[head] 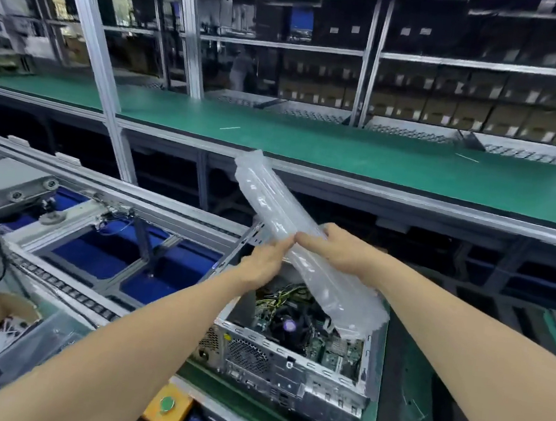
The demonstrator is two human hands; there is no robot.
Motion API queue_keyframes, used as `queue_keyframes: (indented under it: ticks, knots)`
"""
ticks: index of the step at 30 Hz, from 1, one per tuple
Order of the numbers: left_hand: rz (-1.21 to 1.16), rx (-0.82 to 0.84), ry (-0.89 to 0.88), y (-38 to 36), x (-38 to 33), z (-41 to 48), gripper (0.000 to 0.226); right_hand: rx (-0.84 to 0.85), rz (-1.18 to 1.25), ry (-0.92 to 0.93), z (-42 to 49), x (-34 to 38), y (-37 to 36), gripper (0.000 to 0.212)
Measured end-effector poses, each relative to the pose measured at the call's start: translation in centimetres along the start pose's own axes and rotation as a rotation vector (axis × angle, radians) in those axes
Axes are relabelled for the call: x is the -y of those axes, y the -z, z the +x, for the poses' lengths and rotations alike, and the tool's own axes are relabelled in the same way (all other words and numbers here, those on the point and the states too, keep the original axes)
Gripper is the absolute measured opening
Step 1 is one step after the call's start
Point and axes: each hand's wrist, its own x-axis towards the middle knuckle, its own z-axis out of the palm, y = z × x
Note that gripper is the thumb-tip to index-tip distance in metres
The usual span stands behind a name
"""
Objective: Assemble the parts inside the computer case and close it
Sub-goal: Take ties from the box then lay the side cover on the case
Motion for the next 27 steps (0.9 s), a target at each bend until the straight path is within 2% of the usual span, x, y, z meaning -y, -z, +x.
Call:
queue_keyframes:
  ticks: [2, 4, 6, 8, 10, 13, 17, 20, 21, 23, 27]
  knots:
    - [0.195, -0.204, 0.005, 2.0, 2.0, 0.7, 0.089, 0.007, -0.211, 0.002, 0.2, -1.0, 1.0, 0.104]
    - [0.096, -0.499, -0.027, 4.1, 3.9, 1.5, 0.050, 0.022, -0.382, 0.000, 0.3, -1.6, 1.6, 0.098]
    - [0.173, -0.639, -0.146, 6.1, 5.5, 2.4, 0.027, 0.041, -0.519, -0.013, 0.2, -1.7, 1.5, 0.094]
    - [0.411, -0.517, -0.353, 7.5, 6.3, 3.8, 0.042, 0.096, -0.646, -0.031, 0.1, -1.4, 1.0, 0.086]
    - [0.568, -0.259, -0.500, 8.1, 6.0, 5.2, 0.047, 0.151, -0.740, -0.049, 0.0, -0.8, 0.5, 0.077]
    - [0.598, 0.052, -0.513, 7.7, 5.1, 6.4, 0.028, 0.140, -0.790, -0.088, -0.3, 0.3, 0.1, 0.066]
    - [0.602, 0.217, -0.485, 7.9, 4.2, 7.2, 0.046, 0.032, -0.962, -0.143, -1.0, 1.7, -0.2, 0.065]
    - [0.609, 0.431, -0.473, 8.9, 3.9, 8.0, 0.063, -0.040, -1.037, -0.135, -1.4, 2.1, -0.5, 0.055]
    - [0.683, 0.471, -0.486, 9.1, 3.8, 8.3, 0.067, -0.066, -1.066, -0.124, -1.5, 2.2, -0.6, 0.049]
    - [0.871, 0.450, -0.531, 8.8, 3.5, 8.9, 0.070, -0.102, -1.111, -0.118, -1.6, 2.6, -0.8, 0.046]
    - [1.039, 0.356, -0.607, 7.3, 3.9, 8.8, 0.056, -0.129, -1.221, -0.096, -1.6, 2.7, -1.9, 0.052]
